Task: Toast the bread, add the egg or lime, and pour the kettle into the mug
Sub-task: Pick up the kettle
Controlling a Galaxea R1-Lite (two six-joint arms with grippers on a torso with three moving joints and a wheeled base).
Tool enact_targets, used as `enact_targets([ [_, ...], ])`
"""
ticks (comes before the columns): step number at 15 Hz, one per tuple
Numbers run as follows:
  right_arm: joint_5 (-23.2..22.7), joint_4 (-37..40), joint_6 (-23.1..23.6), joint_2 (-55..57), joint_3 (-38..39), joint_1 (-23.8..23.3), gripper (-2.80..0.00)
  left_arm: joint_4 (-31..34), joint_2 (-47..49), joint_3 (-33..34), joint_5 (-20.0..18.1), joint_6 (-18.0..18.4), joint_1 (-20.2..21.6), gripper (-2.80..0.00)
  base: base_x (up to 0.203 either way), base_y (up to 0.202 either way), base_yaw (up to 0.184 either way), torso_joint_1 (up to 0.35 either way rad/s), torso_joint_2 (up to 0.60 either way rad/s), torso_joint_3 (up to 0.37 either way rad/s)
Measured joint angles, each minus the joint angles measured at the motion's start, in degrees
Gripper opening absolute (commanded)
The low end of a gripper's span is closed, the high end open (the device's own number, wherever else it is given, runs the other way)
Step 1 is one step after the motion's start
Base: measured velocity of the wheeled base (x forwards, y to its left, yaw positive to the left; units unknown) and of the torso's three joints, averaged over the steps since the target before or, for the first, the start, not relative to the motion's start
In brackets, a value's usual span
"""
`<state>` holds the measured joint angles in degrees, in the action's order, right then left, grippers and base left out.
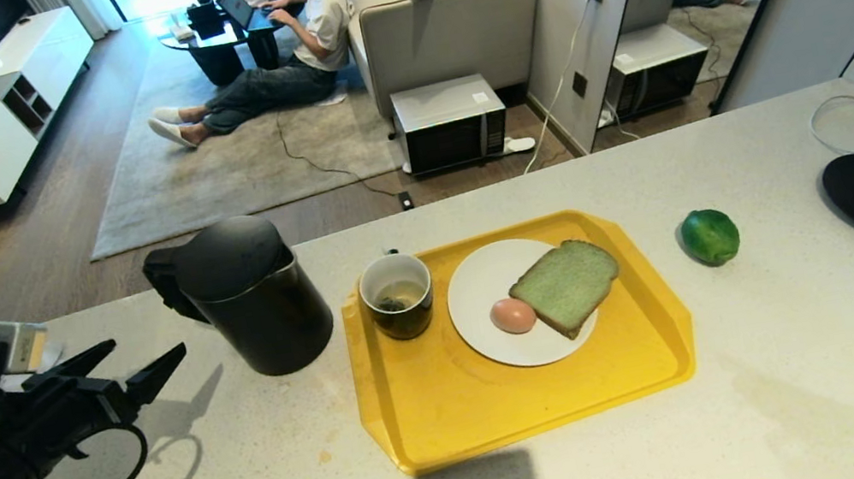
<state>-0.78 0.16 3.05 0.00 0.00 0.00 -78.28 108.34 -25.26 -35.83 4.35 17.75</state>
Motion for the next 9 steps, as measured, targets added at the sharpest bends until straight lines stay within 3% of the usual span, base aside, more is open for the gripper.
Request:
enact_targets([
  [5,0.0,0.0,0.0,0.0,0.0,0.0,-2.8,6.2,-2.6,-1.5,-17.8,1.0,7.9,0.0,0.0,0.0,0.0,0.0,0.0,0.0],
  [9,0.0,0.0,0.0,0.0,0.0,0.0,-2.8,6.3,-0.6,-4.8,-24.6,2.7,14.2,0.0,0.0,0.0,0.0,0.0,0.0,0.0],
])
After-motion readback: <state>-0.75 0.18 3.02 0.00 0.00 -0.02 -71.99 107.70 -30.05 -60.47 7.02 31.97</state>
